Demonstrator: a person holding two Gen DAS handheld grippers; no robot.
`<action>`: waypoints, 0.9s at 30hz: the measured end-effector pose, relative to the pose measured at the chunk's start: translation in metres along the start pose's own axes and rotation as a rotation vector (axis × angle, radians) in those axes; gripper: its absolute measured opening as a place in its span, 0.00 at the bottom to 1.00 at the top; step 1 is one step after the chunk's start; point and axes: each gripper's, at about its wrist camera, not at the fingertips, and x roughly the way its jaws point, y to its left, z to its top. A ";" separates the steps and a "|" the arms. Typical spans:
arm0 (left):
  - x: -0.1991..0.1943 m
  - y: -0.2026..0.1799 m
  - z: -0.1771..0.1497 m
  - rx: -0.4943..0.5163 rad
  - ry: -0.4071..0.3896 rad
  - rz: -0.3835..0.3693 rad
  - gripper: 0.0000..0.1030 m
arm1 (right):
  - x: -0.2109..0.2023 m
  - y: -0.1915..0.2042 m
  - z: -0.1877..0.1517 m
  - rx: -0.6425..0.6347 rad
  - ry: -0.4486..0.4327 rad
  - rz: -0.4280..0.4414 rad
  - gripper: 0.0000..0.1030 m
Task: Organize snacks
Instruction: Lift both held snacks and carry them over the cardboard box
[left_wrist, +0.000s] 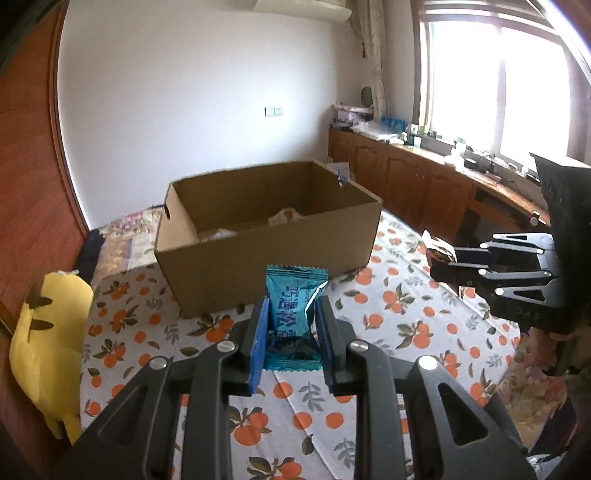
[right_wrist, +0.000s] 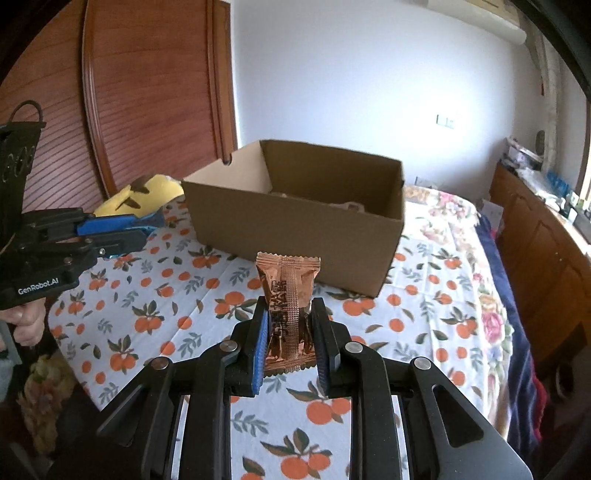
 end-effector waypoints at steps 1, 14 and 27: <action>-0.004 -0.001 0.003 -0.002 -0.010 -0.001 0.23 | -0.003 -0.001 0.000 0.001 -0.004 -0.001 0.20; -0.018 0.006 0.031 0.011 -0.071 0.021 0.23 | -0.022 -0.001 0.022 -0.008 -0.063 -0.003 0.20; 0.020 0.026 0.058 0.023 -0.065 0.058 0.23 | 0.009 -0.008 0.061 -0.039 -0.073 0.005 0.20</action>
